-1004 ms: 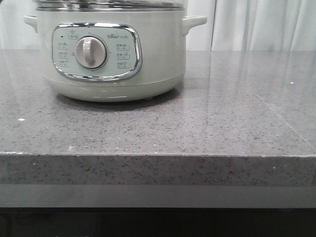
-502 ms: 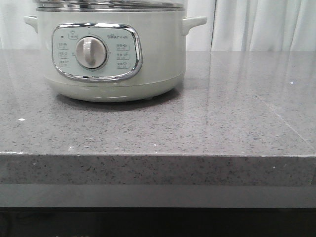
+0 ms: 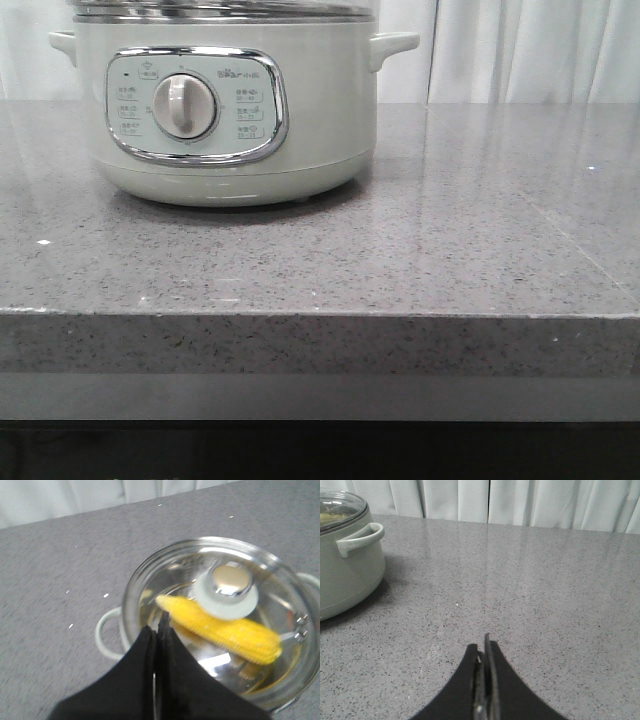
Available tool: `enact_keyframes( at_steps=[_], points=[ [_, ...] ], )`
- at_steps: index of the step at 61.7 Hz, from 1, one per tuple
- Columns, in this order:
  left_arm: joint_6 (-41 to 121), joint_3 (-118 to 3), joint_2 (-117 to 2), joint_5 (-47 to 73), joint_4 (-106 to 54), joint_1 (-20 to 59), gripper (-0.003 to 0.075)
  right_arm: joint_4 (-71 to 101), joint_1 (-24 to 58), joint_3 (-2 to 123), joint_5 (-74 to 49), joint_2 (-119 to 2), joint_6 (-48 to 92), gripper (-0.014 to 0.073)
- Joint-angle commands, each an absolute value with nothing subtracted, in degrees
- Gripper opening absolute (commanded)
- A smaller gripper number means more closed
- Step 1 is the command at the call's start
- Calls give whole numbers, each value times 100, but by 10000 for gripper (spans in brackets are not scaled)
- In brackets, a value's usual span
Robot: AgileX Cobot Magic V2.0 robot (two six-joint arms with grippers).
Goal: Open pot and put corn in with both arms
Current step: 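Lower the lid onto the cooker and release the knob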
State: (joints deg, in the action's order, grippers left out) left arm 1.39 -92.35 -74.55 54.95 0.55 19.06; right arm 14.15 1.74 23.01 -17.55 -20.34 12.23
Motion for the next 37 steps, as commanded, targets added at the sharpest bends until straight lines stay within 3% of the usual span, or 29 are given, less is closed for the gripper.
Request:
enact_keyframes(
  at_steps=[1, 37],
  points=[
    [88, -8571, -6787, 4684, 36, 1781, -20, 1476, 144, 2463, -1302, -2060, 1228, -67],
    [88, -5106, -3308, 3716, -187, 1656, -20, 1476, 144, 2453, -1307, -2060, 1228, -67]
  ],
)
